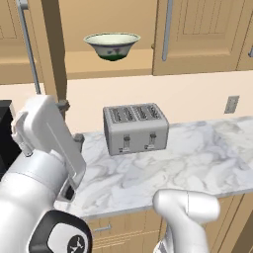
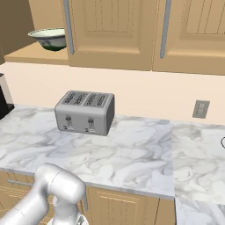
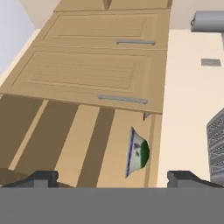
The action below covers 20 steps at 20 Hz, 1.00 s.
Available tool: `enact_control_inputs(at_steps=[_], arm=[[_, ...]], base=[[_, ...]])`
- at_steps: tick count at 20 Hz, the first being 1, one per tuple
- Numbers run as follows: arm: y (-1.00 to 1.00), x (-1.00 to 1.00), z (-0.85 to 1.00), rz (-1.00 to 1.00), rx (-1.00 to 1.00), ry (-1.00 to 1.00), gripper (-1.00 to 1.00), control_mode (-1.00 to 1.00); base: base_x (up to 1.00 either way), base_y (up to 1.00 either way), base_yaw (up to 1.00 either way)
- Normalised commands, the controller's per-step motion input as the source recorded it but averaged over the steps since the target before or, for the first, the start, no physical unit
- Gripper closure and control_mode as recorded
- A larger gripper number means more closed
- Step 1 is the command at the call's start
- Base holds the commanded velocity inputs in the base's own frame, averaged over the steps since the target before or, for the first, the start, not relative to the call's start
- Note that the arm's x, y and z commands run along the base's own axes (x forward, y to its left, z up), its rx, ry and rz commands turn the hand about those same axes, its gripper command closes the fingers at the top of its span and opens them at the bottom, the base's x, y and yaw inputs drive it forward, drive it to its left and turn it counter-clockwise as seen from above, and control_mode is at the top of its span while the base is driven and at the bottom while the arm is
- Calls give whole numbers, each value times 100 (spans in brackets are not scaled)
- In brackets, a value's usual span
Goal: Open the cabinet. Pick the bowls from the counter and place them in the cabinet. Then close the cabinet.
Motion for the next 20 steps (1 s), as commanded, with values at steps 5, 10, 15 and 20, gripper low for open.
enact_control_inputs(at_steps=[5,10,15,20], arm=[[61,40,0,-10,-7,0,-100,-100],[76,19,0,-12,-7,0,-100,-100],[58,22,-1,-8,0,0,-100,-100],[16,17,-3,-6,3,0,-100,-100]], base=[[0,0,0],[0,0,0],[0,0,0],[0,0,0]])
